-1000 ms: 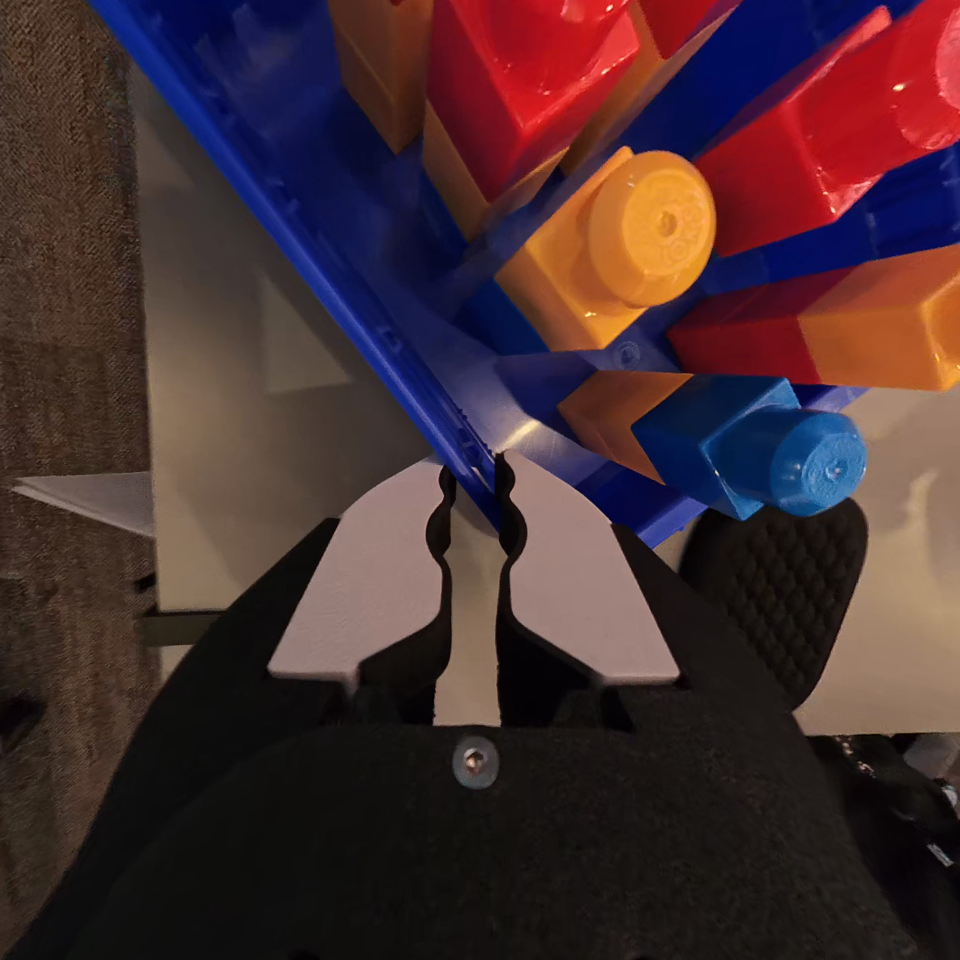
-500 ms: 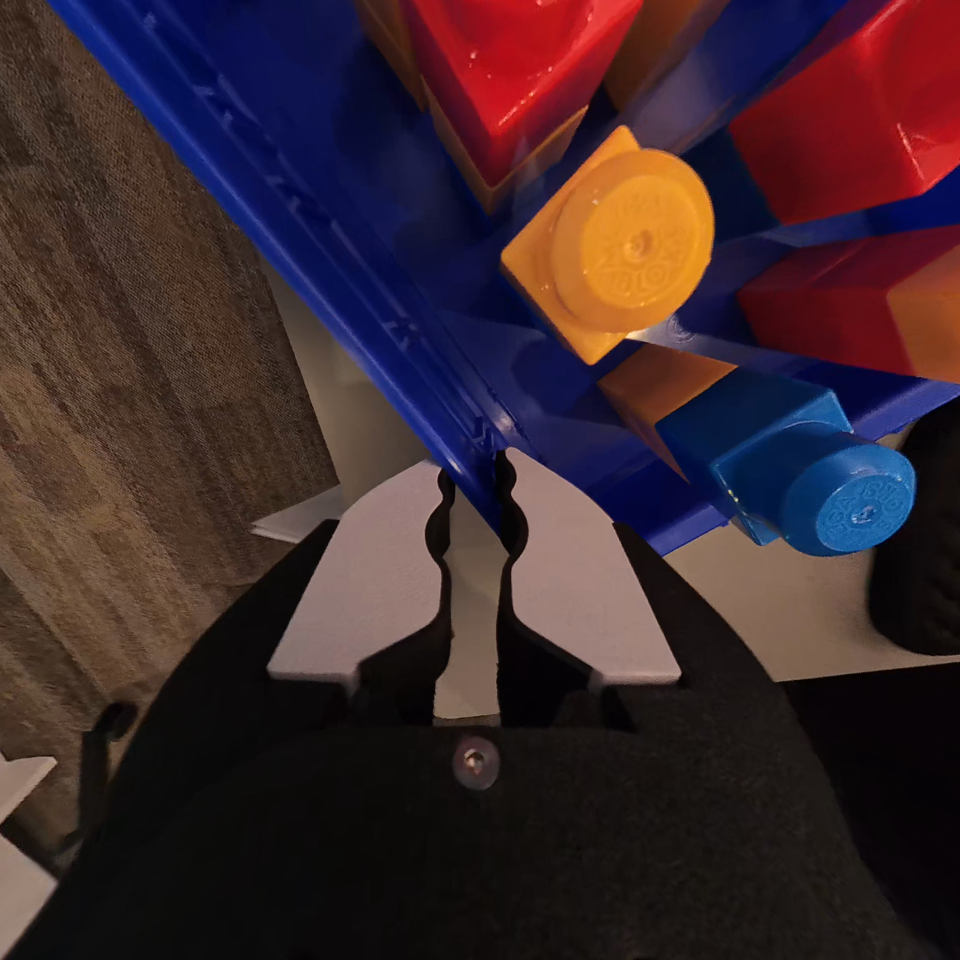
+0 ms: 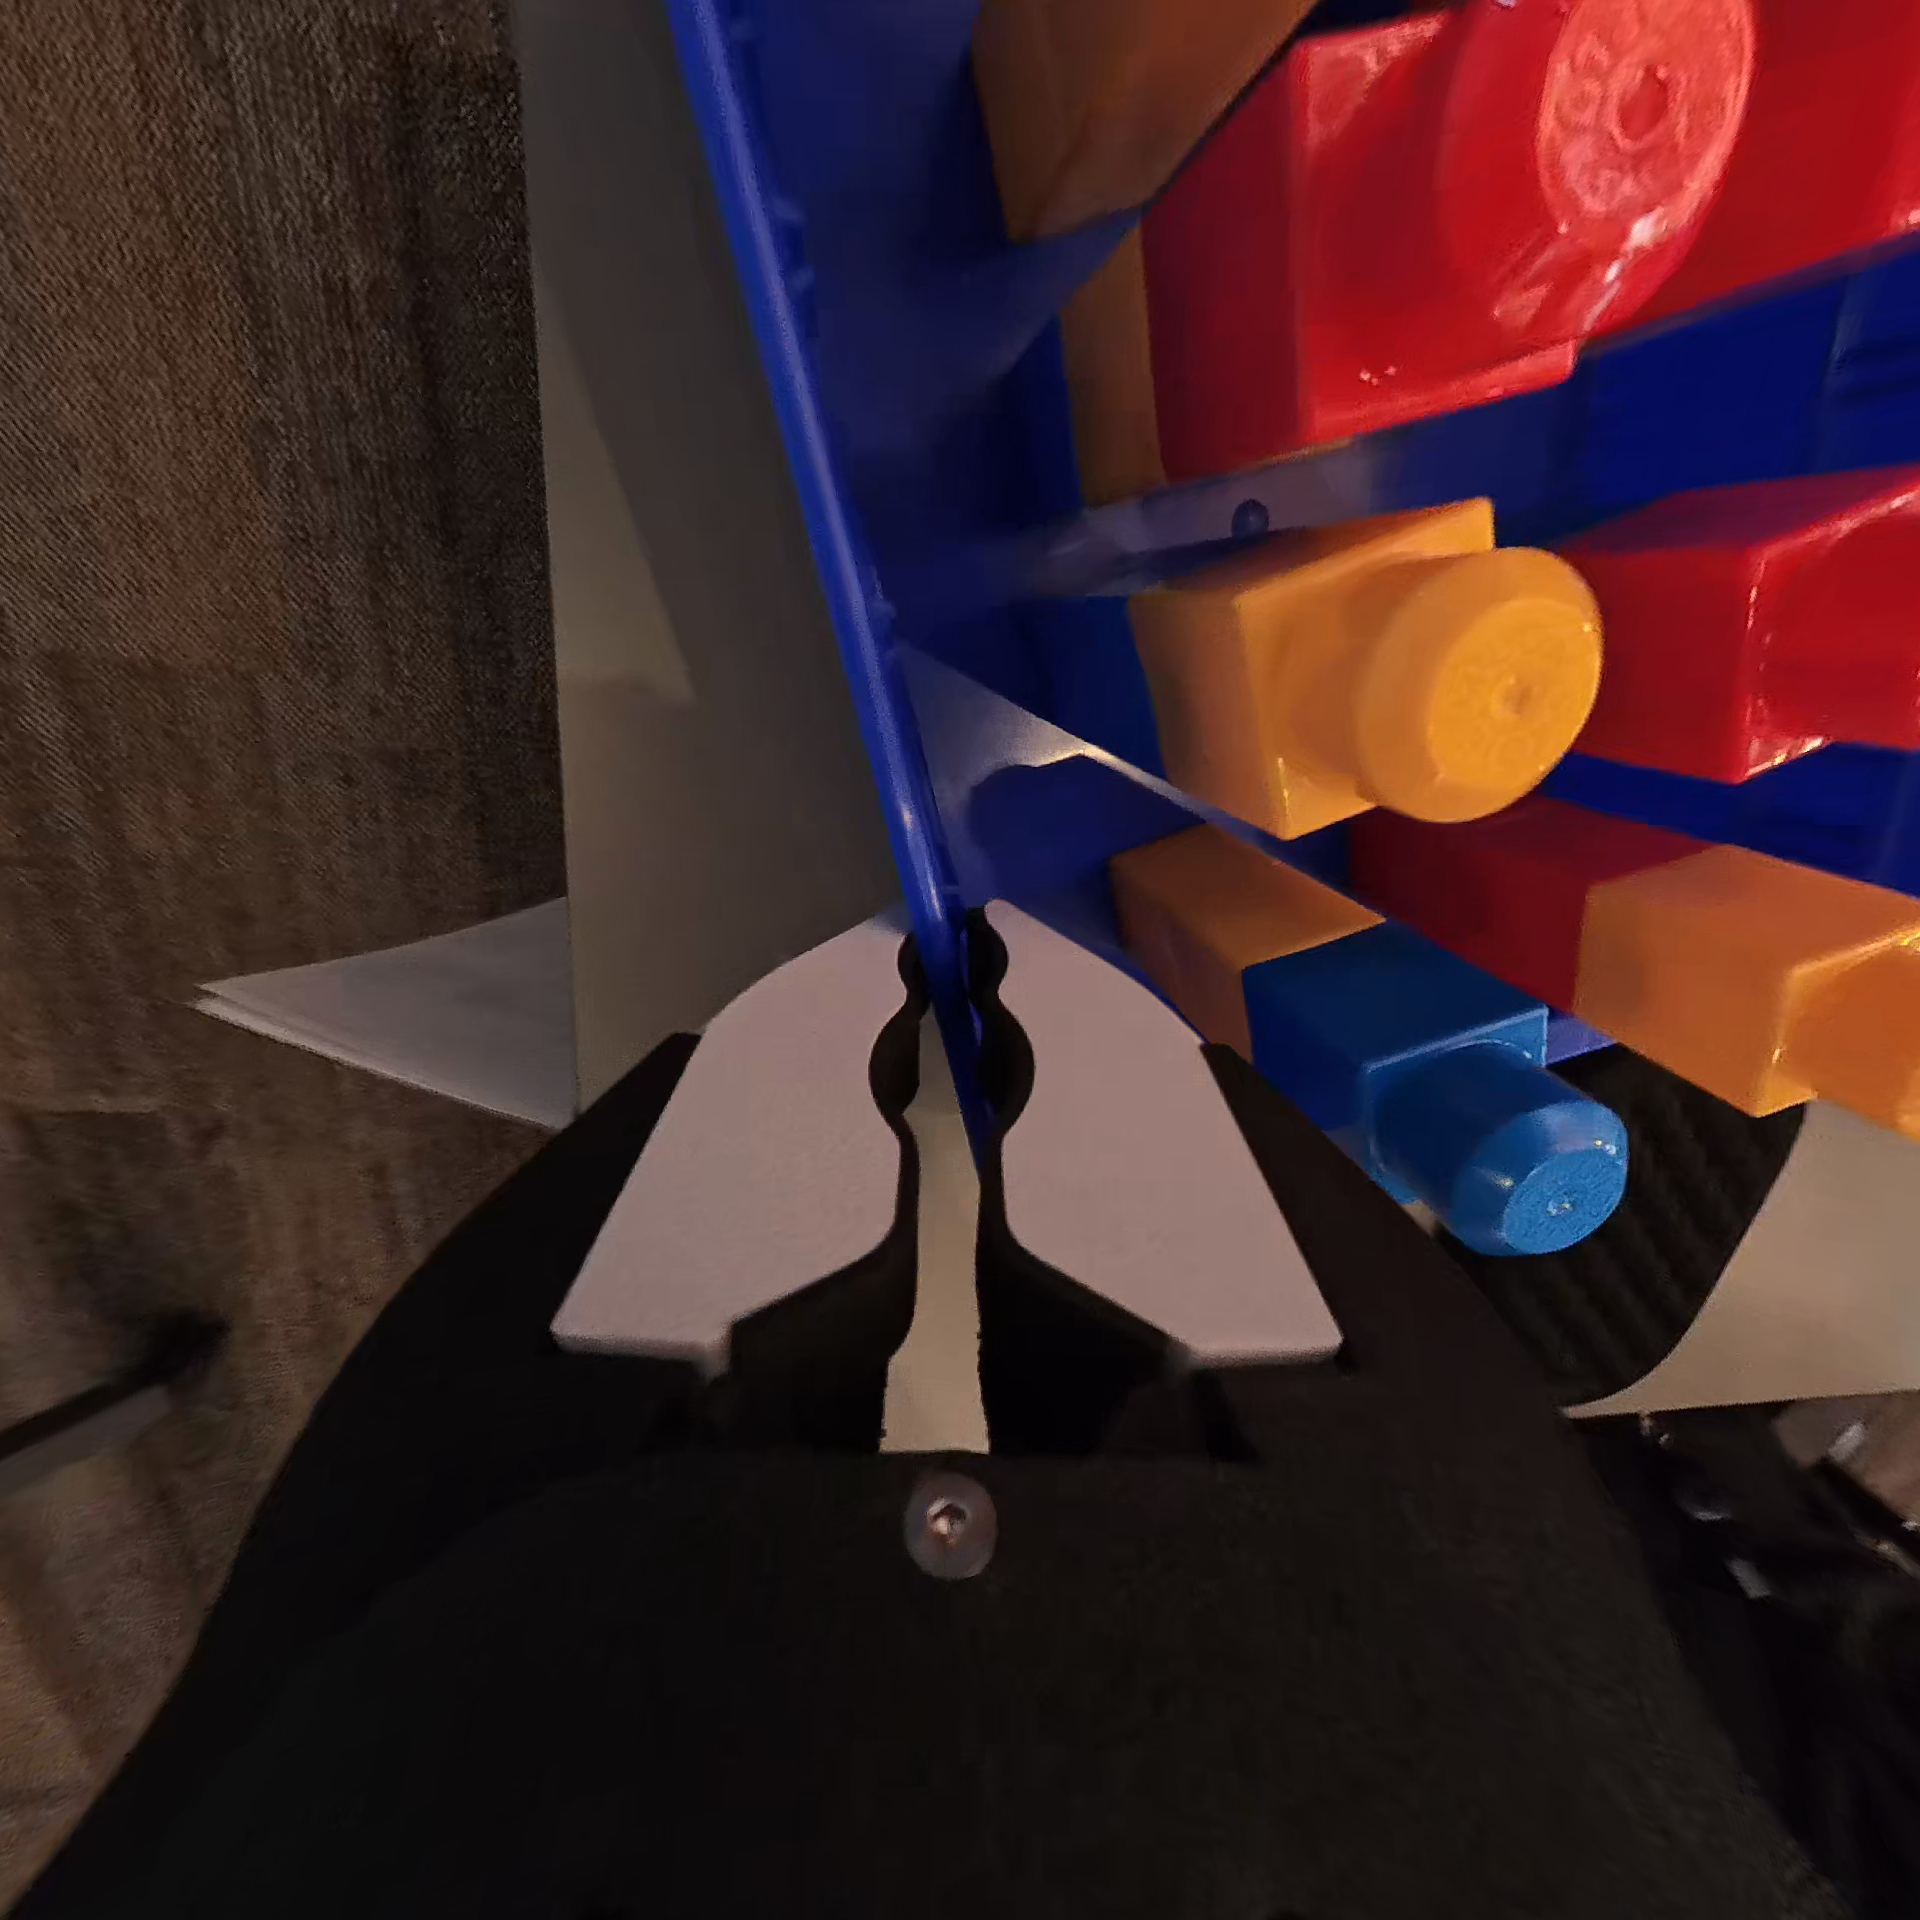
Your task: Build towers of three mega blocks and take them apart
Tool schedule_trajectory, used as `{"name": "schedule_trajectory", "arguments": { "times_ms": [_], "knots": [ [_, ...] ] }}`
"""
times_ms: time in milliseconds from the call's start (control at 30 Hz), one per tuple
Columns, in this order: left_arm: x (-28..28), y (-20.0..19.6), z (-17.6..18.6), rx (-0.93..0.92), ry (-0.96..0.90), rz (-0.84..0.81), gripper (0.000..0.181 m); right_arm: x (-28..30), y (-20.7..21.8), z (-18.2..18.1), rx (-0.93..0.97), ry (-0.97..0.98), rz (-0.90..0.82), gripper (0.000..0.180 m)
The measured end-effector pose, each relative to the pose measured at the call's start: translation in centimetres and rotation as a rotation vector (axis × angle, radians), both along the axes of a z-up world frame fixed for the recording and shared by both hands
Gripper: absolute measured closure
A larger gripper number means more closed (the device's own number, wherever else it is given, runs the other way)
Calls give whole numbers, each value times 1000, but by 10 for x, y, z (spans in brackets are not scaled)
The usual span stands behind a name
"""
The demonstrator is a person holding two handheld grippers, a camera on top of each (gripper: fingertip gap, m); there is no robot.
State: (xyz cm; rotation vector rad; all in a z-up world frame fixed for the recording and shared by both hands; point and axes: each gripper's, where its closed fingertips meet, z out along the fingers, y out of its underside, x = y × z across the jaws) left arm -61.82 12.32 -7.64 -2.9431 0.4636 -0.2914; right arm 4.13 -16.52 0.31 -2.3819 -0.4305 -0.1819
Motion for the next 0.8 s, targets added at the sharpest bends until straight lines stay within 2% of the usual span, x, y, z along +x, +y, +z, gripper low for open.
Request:
{"name": "schedule_trajectory", "arguments": {
  "times_ms": [267,400,800],
  "knots": [
    [0,3,-3,2,29,173,176,-9,12,-9,-18,20,38,147],
    [0,5,-8,28,82,175,175,-10,11,-12,-29,19,54,147],
    [0,10,-12,94,90,118,174,5,-10,-18,-34,51,24,149]
  ]
}}
